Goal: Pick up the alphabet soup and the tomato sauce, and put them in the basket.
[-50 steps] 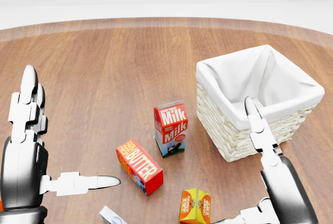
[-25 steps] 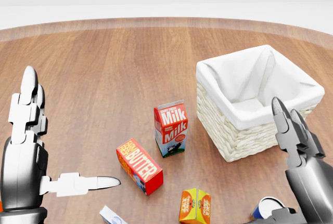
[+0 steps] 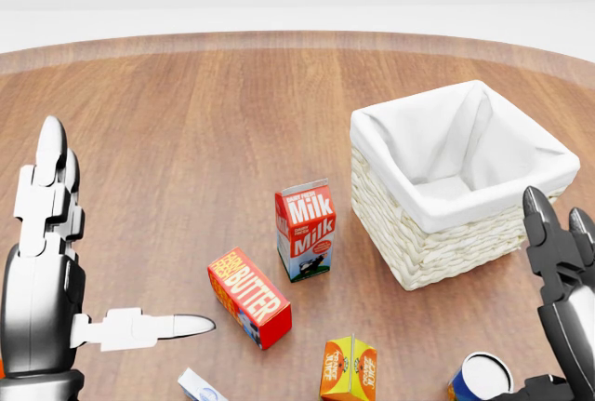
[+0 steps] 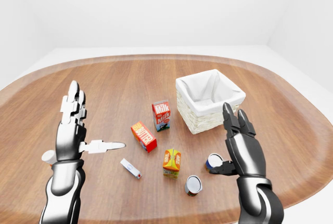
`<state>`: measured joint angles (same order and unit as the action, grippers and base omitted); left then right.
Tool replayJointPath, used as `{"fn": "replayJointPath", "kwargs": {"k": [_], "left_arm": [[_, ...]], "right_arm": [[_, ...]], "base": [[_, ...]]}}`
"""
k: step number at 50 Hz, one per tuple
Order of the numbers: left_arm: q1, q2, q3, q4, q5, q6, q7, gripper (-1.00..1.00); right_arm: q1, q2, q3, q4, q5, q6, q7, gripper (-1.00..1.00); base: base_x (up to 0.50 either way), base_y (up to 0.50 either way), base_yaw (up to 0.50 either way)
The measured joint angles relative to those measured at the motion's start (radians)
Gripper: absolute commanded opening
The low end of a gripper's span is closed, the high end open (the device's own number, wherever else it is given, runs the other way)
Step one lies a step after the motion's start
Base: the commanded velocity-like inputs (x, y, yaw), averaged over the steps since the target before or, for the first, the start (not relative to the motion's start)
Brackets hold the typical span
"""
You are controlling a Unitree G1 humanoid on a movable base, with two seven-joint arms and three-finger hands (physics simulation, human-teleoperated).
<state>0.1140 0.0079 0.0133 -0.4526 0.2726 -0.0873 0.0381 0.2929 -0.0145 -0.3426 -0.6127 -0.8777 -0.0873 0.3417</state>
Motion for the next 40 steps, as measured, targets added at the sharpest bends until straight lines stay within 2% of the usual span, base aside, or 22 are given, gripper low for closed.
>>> {"fn": "replayJointPath", "kwargs": {"k": [14, 40], "left_arm": [[-0.002, 0.000, 0.001, -0.002, 0.000, 0.000, 0.000, 1.00], [0.000, 0.000, 0.000, 0.002, 0.000, 0.000, 0.000, 1.00]], "right_arm": [[0.003, -0.013, -0.004, 0.053, -0.090, 0.000, -0.040, 1.00], [0.027, -0.042, 0.038, 0.200, -0.219, 0.000, -0.160, 1.00]], "base": [[0.00, 0.00, 0.00], [0.00, 0.00, 0.00]]}}
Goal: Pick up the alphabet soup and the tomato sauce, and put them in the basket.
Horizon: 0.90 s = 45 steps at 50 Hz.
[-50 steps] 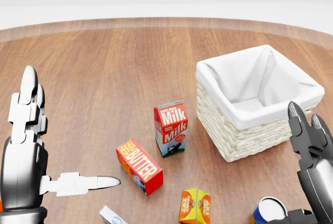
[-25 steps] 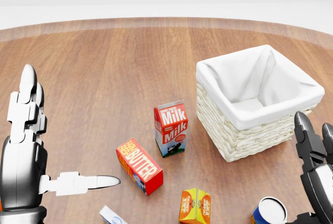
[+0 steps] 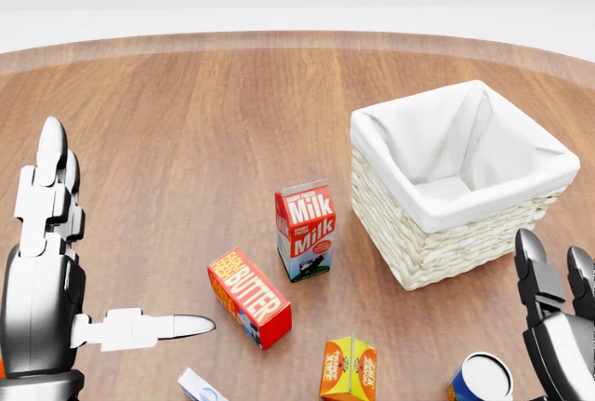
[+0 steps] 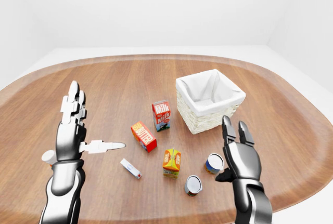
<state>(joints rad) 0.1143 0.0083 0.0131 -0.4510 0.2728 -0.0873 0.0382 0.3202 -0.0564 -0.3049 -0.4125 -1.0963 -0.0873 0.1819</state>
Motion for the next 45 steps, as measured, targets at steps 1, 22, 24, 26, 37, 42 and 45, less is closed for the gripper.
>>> {"fn": "replayJointPath", "kwargs": {"k": [1, 22, 24, 26, 37, 42, 45], "left_arm": [[0.000, 0.000, 0.000, 0.000, 0.000, 0.000, 0.000, 1.00], [0.001, 0.000, 0.000, -0.002, -0.001, 0.000, -0.002, 1.00], [0.001, 0.000, 0.000, -0.001, -0.001, 0.000, -0.002, 1.00], [0.000, 0.000, 0.000, 0.001, -0.001, 0.000, -0.002, 1.00], [-0.003, 0.001, 0.001, 0.005, -0.002, 0.000, -0.002, 1.00], [-0.003, 0.001, 0.002, 0.006, -0.002, 0.000, -0.002, 1.00], [-0.004, 0.001, 0.002, 0.006, -0.002, 0.000, -0.002, 1.00]], "right_arm": [[0.001, -0.001, 0.002, 0.004, -0.003, 0.000, -0.003, 1.00], [0.009, -0.020, 0.047, 0.077, -0.068, 0.000, -0.068, 1.00], [0.007, -0.024, 0.051, 0.085, -0.074, 0.000, -0.076, 1.00], [0.005, -0.028, 0.055, 0.094, -0.081, 0.000, -0.083, 1.00], [-0.007, -0.049, 0.073, 0.141, -0.117, 0.000, -0.124, 1.00], [-0.015, -0.061, 0.079, 0.160, -0.140, 0.000, -0.146, 1.00], [-0.020, -0.066, 0.083, 0.170, -0.158, 0.000, -0.162, 1.00]], "base": [[0.00, 0.00, 0.00], [0.00, 0.00, 0.00], [0.00, 0.00, 0.00], [0.00, 0.00, 0.00], [0.00, 0.00, 0.00], [0.00, 0.00, 0.00], [0.00, 0.00, 0.00]]}}
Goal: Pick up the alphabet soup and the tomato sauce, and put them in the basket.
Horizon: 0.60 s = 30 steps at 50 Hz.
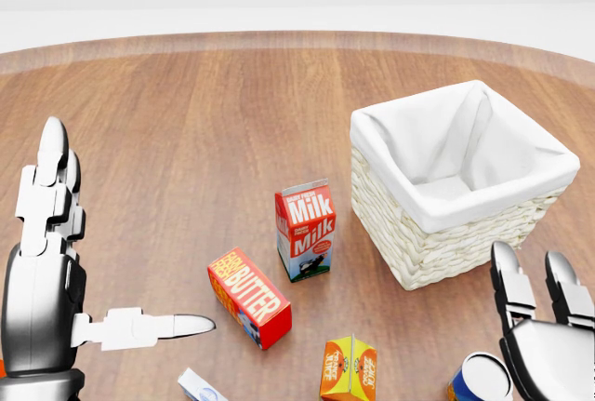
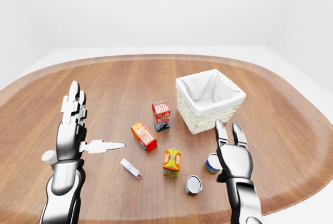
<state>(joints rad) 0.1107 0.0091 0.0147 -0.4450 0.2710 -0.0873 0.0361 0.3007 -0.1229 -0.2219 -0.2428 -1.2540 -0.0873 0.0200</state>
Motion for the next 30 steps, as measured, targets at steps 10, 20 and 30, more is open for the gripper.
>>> {"fn": "replayJointPath", "kwargs": {"k": [10, 20, 30], "left_arm": [[0.000, 0.000, 0.000, 0.001, 0.000, 0.000, 0.000, 1.00], [-0.001, 0.000, 0.000, 0.001, 0.000, 0.000, 0.000, 1.00], [-0.001, 0.000, 0.000, 0.001, 0.000, 0.000, 0.000, 1.00]], "right_arm": [[-0.010, -0.017, 0.015, 0.024, -0.061, 0.000, -0.057, 1.00], [-0.014, -0.028, 0.034, 0.050, -0.096, 0.000, -0.096, 1.00], [-0.016, -0.037, 0.051, 0.078, -0.107, 0.000, -0.117, 1.00]], "base": [[0.00, 0.00, 0.00], [0.00, 0.00, 0.00], [0.00, 0.00, 0.00]]}}
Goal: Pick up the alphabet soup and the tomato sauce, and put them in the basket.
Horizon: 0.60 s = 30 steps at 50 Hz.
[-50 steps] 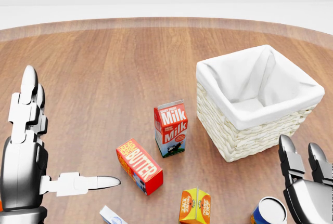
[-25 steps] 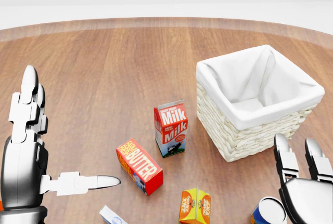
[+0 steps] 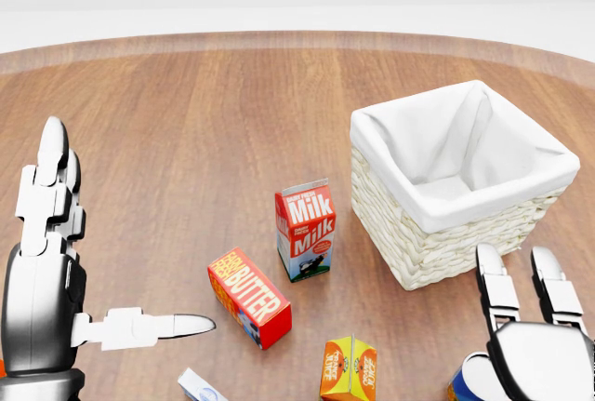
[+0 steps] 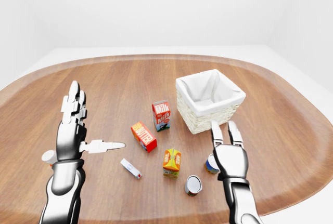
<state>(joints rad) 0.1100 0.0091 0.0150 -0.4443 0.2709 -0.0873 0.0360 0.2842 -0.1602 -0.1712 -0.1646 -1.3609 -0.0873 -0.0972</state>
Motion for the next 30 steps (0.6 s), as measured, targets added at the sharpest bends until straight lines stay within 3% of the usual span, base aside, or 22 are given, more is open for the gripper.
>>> {"fn": "replayJointPath", "kwargs": {"k": [30], "left_arm": [[0.000, 0.000, 0.000, 0.000, 0.000, 0.000, 0.000, 1.00]], "right_arm": [[-0.042, -0.038, 0.046, 0.160, -0.008, 0.000, -0.084, 1.00]], "base": [[0.00, 0.00, 0.00]]}}
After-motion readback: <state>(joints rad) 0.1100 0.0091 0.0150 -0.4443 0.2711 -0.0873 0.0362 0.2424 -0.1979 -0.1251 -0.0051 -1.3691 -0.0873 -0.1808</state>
